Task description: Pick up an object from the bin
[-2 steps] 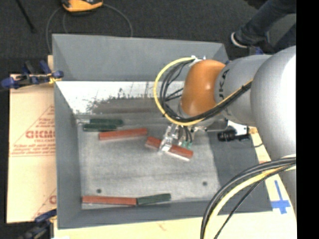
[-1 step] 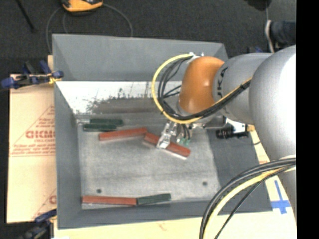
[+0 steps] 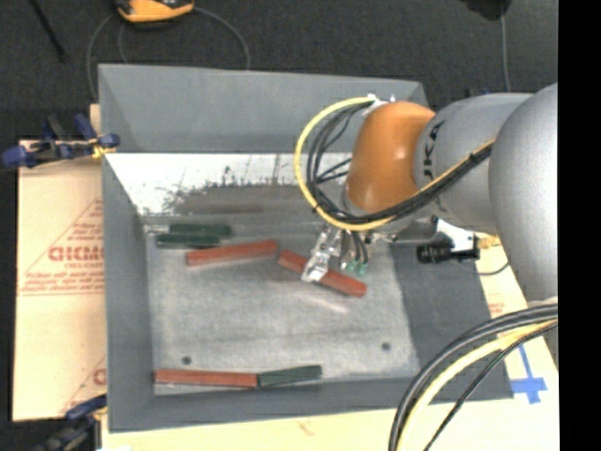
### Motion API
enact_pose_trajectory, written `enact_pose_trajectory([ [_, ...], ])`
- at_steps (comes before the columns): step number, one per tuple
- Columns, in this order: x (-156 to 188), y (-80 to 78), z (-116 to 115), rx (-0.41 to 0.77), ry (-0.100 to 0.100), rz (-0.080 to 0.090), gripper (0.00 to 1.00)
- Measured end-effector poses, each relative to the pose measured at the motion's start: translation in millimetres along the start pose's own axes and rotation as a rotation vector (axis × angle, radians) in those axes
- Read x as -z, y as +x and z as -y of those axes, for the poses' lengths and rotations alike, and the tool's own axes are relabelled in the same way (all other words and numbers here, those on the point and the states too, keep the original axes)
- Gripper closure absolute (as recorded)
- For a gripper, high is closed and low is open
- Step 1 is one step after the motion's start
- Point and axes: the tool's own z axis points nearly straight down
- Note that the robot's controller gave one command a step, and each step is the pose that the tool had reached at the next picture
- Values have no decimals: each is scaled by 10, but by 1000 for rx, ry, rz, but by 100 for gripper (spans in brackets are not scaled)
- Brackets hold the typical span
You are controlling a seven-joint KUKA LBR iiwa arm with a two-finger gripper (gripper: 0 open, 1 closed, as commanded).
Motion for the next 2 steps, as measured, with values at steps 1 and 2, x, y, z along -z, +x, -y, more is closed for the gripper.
enact_pose_trajectory([
  [1,1114,-71,-160,-84,1,5,100],
  [2,1114,-71,-159,-84,1,5,100],
])
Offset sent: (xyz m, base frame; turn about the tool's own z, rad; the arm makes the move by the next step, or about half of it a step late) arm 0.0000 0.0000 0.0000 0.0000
